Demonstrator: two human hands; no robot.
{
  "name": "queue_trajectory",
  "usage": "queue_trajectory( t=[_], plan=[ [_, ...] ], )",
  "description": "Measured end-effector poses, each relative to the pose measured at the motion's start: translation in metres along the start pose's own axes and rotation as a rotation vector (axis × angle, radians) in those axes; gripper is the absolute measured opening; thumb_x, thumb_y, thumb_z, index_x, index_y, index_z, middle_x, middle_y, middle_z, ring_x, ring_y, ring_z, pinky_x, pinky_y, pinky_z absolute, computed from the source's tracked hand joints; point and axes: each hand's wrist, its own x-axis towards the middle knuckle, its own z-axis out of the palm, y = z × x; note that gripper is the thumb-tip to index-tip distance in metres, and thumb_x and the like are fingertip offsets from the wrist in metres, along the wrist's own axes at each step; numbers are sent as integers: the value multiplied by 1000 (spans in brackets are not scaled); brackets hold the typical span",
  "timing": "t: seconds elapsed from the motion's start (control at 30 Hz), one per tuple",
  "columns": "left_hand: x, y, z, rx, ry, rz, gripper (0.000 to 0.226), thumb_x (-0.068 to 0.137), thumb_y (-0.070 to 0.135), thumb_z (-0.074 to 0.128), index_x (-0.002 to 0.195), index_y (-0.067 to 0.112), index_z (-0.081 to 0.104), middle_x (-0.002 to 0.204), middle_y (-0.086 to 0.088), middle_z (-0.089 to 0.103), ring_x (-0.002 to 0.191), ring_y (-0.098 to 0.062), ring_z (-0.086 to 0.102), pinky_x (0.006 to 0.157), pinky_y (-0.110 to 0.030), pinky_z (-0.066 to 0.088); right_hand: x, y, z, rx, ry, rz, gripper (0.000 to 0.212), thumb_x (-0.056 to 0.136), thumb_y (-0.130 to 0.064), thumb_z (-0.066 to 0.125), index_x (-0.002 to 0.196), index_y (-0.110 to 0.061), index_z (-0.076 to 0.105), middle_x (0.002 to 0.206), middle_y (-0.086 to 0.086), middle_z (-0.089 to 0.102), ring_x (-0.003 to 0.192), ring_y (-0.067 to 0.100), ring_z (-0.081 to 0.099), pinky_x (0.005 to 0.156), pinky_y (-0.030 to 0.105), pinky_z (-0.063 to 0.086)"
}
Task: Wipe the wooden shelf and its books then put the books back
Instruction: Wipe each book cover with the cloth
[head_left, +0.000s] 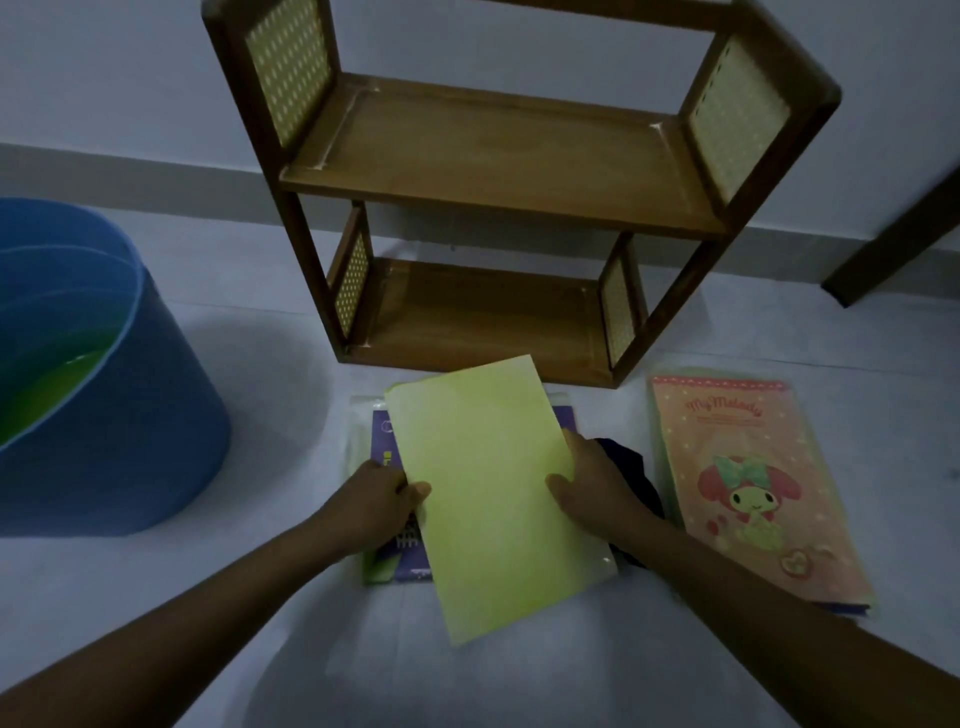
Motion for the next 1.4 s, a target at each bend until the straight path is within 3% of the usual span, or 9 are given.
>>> queue_trajectory(
  t=[0.17,0.27,0.33,0.53,0.87,1.07,1.27,1.33,1.4],
  plan=[
    [0,-8,-4,381,329,167,57,78,63,60,107,14,56,117,-12,54,105,-27,52,87,-38,49,-9,16,-13,-324,296,-168,53,92,-12,52,142,-6,39,144,18,40,131,35,37,105,40,35],
    [12,-21,-13,471,251,249,111,70,76,56,151,13,13,160,-11,5,147,-31,8,116,-50,15,-21,46,-12,-433,259,-79,57,94,-22,54,146,-13,34,151,21,30,138,39,30,110,46,31],
    [21,-31,-13,566,105,247,119,70,82,46,151,15,-10,158,-9,-20,147,-26,-15,116,-52,-3,-23,67,-7,-360,172,-59,58,93,-16,54,147,-12,32,150,22,32,134,40,34,111,45,32],
    [27,-40,-12,576,30,226,134,48,97,25,150,19,-15,158,-6,-21,143,-16,-21,115,-53,-8,-6,59,-35,-61,423,-86,51,93,0,47,143,-9,39,138,20,44,123,33,47,103,37,37],
    [28,-32,-18,537,-54,212,151,30,103,9,150,15,-16,151,-3,-32,144,-19,-23,114,-56,-8,-57,-2,54,-540,-23,-881,48,77,-21,45,122,-31,58,128,4,61,90,24,61,83,30,54],
    [26,-27,-17,553,-60,192,120,73,76,51,150,14,-16,157,-9,-25,145,-23,-20,115,-54,-9,31,-35,13,-440,208,-211,55,93,-10,45,144,-26,35,150,8,33,120,37,38,100,44,40],
    [25,-31,-17,533,-79,200,139,50,94,40,150,16,-15,158,-7,-23,145,-21,-22,114,-57,-5,-5,-57,59,-547,-76,-840,48,93,-17,43,140,-27,42,146,10,40,104,34,47,86,43,44],
    [27,-33,-20,561,-67,196,142,43,102,23,150,17,-17,157,-6,-25,141,-18,-26,114,-57,-6,33,-47,39,-579,39,-720,48,93,-19,46,139,-31,41,144,8,43,109,35,48,90,44,45],
    [20,-37,-17,628,-3,260,129,60,91,41,148,18,-22,157,-8,-25,137,-19,-30,115,-56,-10,60,-33,11,-505,163,-452,52,90,-15,51,139,-30,42,142,9,43,117,39,45,96,45,43]
  ],
)
